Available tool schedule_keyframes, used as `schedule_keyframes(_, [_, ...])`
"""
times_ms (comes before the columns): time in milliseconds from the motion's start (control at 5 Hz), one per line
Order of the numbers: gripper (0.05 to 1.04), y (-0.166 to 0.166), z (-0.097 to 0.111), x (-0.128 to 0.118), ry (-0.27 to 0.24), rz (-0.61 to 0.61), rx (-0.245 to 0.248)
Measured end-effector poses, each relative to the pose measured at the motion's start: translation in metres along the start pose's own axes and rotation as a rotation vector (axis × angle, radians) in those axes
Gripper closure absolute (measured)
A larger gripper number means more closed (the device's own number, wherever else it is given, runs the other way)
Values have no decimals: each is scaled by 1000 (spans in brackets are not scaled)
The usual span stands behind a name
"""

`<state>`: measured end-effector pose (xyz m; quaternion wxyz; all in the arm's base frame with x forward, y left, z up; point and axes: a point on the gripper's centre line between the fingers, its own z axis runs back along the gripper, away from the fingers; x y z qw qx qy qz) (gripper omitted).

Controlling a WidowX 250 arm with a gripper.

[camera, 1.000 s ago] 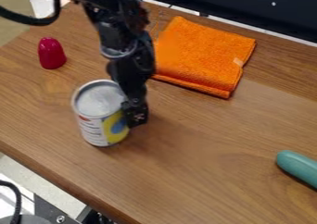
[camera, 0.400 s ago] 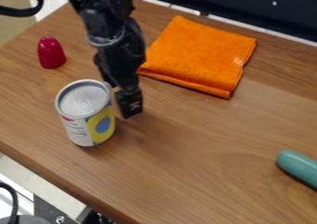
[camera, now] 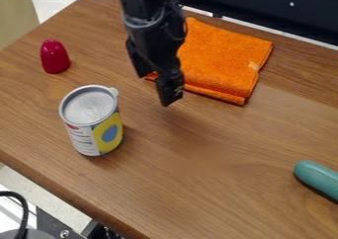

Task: Moved the can to the middle of the table

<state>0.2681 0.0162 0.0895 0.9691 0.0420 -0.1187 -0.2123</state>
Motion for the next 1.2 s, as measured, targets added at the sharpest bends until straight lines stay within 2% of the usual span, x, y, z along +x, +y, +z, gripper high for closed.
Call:
schedule_keyframes(200, [85, 5, 10, 5, 18, 182, 8])
schedule_keyframes(400, [85, 14, 9, 4, 69, 421, 18])
schedule_keyframes(600, [85, 27, 8, 3, 115, 617, 74])
schedule_keyframes(800, [85, 46, 6, 1, 68, 660, 123])
schedule_keyframes(1000, [85, 65, -6, -5, 58, 683, 171])
schedule_keyframes(1200, [85, 78, -15, -10, 69, 713, 184])
